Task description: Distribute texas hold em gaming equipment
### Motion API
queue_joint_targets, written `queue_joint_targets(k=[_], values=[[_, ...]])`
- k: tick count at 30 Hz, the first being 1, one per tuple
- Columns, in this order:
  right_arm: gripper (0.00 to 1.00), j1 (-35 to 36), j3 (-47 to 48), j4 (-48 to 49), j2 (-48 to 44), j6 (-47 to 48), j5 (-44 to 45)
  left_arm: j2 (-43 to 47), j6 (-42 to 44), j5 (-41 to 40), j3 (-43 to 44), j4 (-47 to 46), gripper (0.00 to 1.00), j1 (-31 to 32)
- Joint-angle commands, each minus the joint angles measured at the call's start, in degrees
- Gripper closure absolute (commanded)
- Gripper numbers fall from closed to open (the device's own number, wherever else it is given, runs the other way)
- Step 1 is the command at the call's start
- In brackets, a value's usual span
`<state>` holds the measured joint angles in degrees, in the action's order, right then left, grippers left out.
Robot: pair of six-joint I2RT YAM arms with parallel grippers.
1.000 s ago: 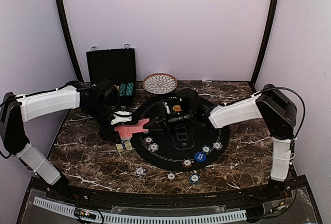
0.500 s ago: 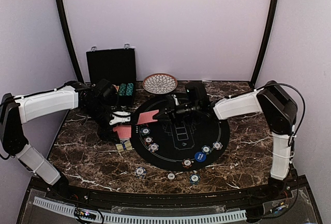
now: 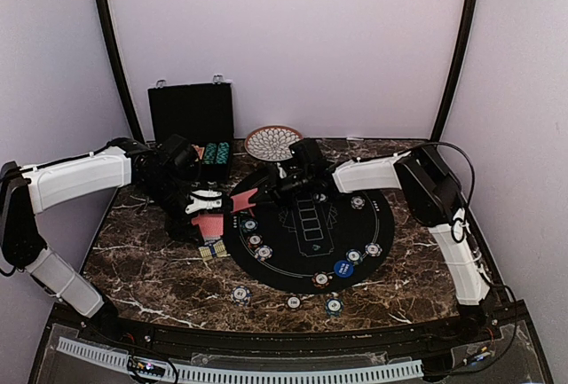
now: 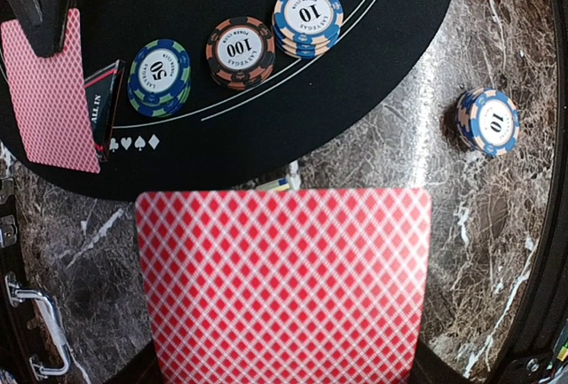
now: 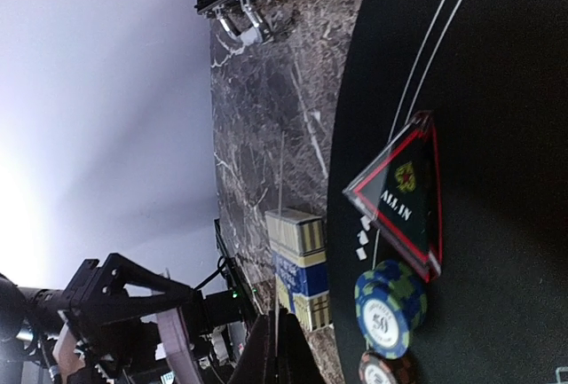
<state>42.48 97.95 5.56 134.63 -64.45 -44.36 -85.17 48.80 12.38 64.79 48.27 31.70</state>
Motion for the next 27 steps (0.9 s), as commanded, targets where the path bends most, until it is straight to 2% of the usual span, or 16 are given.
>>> queue_joint_targets(k=[1,7,13,17,23,27], values=[[1.00,-0.7,5.3,-4.3,4.0,2.4,0.1,2.4,-0.7,1.0,0.1,1.5,0.91,-0.2],[0.98,-1.4,8.3,-8.3,7.5,4.6,1.1,2.2,-0.9,1.5,0.0,1.7,0.92,-0.3],[0.69,-1.9,8.1,-13.0,6.6,9.2,4.0,2.0,-0.6,1.9,0.4,2.3,0.92,-0.2],[0.60,-2.6,5.9,-12.7,5.3,10.0,4.4,1.5,-0.9,2.5,0.7,2.7,0.92,-0.2],[0.45,-2.7,4.2,-18.6,0.8,15.1,8.9,1.6,-1.7,3.2,0.3,2.4,0.92,-0.2],[0.33,-2.6,-5.4,-10.6,-6.6,13.0,8.8,1.4,-1.7,2.7,0.3,2.2,0.93,-0.3]])
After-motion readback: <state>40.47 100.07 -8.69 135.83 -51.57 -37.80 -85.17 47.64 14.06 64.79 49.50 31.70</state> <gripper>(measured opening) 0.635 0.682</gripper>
